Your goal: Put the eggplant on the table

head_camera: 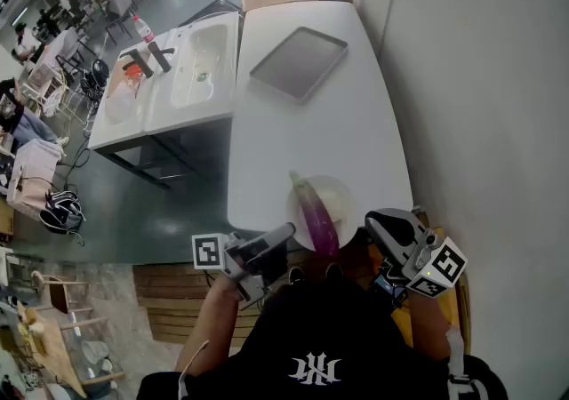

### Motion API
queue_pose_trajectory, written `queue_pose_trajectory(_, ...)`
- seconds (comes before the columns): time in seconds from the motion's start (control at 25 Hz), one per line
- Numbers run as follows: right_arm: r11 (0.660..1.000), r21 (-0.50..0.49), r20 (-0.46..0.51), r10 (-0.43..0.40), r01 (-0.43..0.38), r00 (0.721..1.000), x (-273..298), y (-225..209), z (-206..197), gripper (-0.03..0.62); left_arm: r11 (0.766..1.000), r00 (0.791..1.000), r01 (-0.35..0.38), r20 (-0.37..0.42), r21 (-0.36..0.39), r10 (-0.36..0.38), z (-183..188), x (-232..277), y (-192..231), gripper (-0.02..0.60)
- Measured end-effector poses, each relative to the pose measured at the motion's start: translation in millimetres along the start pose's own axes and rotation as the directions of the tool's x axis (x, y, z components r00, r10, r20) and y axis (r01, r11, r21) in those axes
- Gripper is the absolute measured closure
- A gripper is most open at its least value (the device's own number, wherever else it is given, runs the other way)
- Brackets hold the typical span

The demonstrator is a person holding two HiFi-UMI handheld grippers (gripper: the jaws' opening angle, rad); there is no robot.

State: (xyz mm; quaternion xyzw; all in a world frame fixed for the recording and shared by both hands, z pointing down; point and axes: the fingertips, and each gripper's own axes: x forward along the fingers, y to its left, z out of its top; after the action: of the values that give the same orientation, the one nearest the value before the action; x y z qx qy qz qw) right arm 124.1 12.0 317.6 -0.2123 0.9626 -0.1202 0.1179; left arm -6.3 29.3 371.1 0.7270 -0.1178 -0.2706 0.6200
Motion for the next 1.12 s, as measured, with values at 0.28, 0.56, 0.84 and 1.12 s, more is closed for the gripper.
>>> queue_pose_trajectory(0.28, 0.999, -0.03, 0.02, -0.012, 0.013, 1.0, -4.4, 0.8, 9.8, 0.591, 0.999, 0.999, 0.043, -0.006, 0.03, -0.043, 0.5, 0.0, -8.6, 0.56)
queue_pose_trajectory(0.56, 0.977, 0.197, -0.03, -0.08, 0.084, 0.996, -10.3, -26.9, 7.5, 0.583, 0.996, 0.996, 0.083, -0.019, 0.038, -0.082, 3.5, -2.6, -18.8, 0.56)
queue_pose_trajectory(0.84, 0.649, 0.76, -0.103, 0.148, -0.018, 0.984, 12.3, -42.8, -20.3, 0.387, 0.99, 0.989, 0.138, -0.062, 0.017, -0.137, 6.4, -1.0, -38.1, 0.56)
queue_pose_trajectory(1.12, 0.62, 0.784, -0.142, 0.174, 0.004, 0.974, 25.3, -23.3, -38.2, 0.48, 0.99, 0.988, 0.14, -0.065, -0.003, -0.14, 10.4, -3.4, -32.9, 0.56)
